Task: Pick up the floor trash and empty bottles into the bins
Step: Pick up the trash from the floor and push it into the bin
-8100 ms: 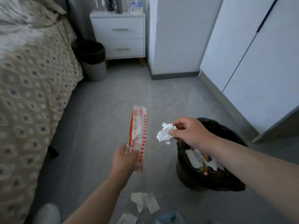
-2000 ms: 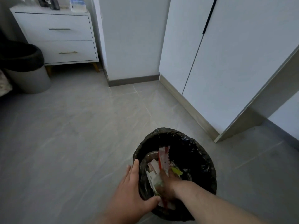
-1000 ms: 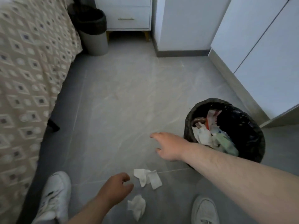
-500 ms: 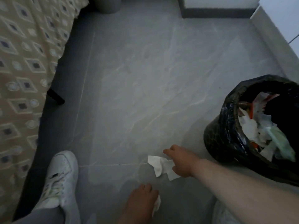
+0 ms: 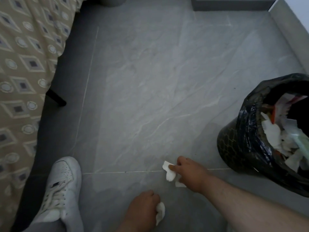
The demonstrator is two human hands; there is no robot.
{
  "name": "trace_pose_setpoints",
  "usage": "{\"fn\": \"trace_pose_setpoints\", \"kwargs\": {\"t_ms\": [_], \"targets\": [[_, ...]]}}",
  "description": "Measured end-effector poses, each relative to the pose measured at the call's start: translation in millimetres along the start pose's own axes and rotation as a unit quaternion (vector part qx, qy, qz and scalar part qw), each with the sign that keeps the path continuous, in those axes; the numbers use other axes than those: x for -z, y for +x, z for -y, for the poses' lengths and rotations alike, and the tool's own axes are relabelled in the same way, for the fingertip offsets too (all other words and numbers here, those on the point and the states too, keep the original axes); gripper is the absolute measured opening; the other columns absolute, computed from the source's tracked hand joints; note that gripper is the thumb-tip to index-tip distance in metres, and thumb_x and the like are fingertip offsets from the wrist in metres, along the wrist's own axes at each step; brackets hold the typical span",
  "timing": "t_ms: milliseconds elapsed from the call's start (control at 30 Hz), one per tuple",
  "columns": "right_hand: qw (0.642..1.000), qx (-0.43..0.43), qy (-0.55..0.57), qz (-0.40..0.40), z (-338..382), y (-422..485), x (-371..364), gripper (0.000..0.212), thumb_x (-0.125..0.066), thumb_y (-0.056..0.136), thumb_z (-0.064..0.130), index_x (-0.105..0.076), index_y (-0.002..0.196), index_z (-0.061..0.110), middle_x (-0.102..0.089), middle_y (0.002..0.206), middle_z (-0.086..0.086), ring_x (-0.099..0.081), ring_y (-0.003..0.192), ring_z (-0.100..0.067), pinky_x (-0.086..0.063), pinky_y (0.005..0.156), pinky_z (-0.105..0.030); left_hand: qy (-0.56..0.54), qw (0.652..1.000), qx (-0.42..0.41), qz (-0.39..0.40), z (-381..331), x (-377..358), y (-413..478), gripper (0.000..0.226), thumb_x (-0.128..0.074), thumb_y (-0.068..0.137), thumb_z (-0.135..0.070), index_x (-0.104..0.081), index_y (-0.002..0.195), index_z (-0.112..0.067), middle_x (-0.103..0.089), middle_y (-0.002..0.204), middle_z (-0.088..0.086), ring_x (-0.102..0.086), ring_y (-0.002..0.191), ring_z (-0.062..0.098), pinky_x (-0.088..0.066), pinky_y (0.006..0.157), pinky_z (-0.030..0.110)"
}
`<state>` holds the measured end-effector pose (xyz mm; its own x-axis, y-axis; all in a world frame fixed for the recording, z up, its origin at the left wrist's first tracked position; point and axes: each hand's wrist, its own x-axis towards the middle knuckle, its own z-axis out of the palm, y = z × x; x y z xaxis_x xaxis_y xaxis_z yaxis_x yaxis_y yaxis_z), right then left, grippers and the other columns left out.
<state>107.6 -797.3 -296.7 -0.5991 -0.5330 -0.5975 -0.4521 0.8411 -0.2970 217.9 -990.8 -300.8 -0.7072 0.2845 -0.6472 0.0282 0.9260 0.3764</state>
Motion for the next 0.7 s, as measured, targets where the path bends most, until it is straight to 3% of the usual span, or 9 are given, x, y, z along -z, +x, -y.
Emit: {"fn": "trace_pose_setpoints", "kwargs": {"t_ms": [67,167,367,500,567,700], "targets": [[1.000,-0.008,0.022,-0.015,-2.0,-2.8,1.8,0.037,-0.054,0.091,0.025,-0.057,0.127,0.020,-0.048,0.120,-0.011,-0.053,0.108,-0.031,-0.041,0.085,-0.034,-0.031,0.999,0.018,-0.019,0.9,-0.3,-0.7,0.045,-0.033,0.070,-0.048,-0.053,0.094,-0.015,-0.053,0.109,0.003,-0.052,0.108,0.022,-0.041,0.081,0.031],[0.995,-0.055,0.084,-0.018,-2.0,-11.2,8.8,0.032,-0.052,0.093,0.029,-0.062,0.120,0.016,-0.057,0.120,-0.013,-0.055,0.113,-0.031,-0.040,0.091,-0.031,-0.072,0.996,0.039,-0.040,4.4,4.5,-4.5,0.052,-0.032,0.069,-0.055,-0.055,0.094,-0.015,-0.055,0.106,0.001,-0.055,0.106,0.020,-0.041,0.081,0.028],[0.971,-0.136,0.173,-0.093,3.2,-29.3,53.3,0.021,-0.054,0.089,0.024,-0.065,0.099,0.009,-0.066,0.111,-0.015,-0.059,0.108,-0.031,-0.043,0.081,-0.029,-0.253,0.954,0.096,-0.129,6.4,27.3,-7.2,0.021,-0.044,0.056,-0.056,-0.050,0.059,-0.036,-0.054,0.071,-0.008,-0.062,0.083,0.016,-0.042,0.070,0.027],[0.974,-0.110,0.167,-0.110,15.2,-49.6,112.0,0.014,-0.053,0.090,0.024,-0.063,0.084,0.016,-0.067,0.103,-0.013,-0.061,0.099,-0.030,-0.037,0.068,-0.028,-0.294,0.930,0.085,-0.205,-15.6,63.9,-11.8,0.026,-0.059,0.065,-0.043,-0.061,0.063,-0.018,-0.058,0.057,-0.002,-0.054,0.057,0.002,-0.045,0.060,0.032],[0.976,-0.095,0.151,-0.122,19.8,-66.3,144.3,0.024,-0.054,0.089,0.024,-0.051,0.066,0.021,-0.064,0.089,-0.012,-0.059,0.088,-0.029,-0.031,0.062,-0.027,-0.307,0.923,0.058,-0.225,-34.8,86.1,-17.4,0.023,-0.065,0.071,-0.034,-0.058,0.058,-0.018,-0.057,0.052,-0.006,-0.052,0.051,-0.001,-0.041,0.054,0.024],[0.975,-0.087,0.130,-0.158,20.0,-115.1,196.4,0.032,-0.056,0.088,0.027,-0.045,0.060,0.018,-0.048,0.066,-0.002,-0.051,0.072,-0.024,-0.029,0.052,-0.031,-0.336,0.907,0.012,-0.253,-82.0,127.1,-29.1,0.031,-0.065,0.079,-0.012,-0.054,0.052,-0.021,-0.052,0.044,-0.008,-0.047,0.046,-0.004,-0.034,0.049,0.018]]}}
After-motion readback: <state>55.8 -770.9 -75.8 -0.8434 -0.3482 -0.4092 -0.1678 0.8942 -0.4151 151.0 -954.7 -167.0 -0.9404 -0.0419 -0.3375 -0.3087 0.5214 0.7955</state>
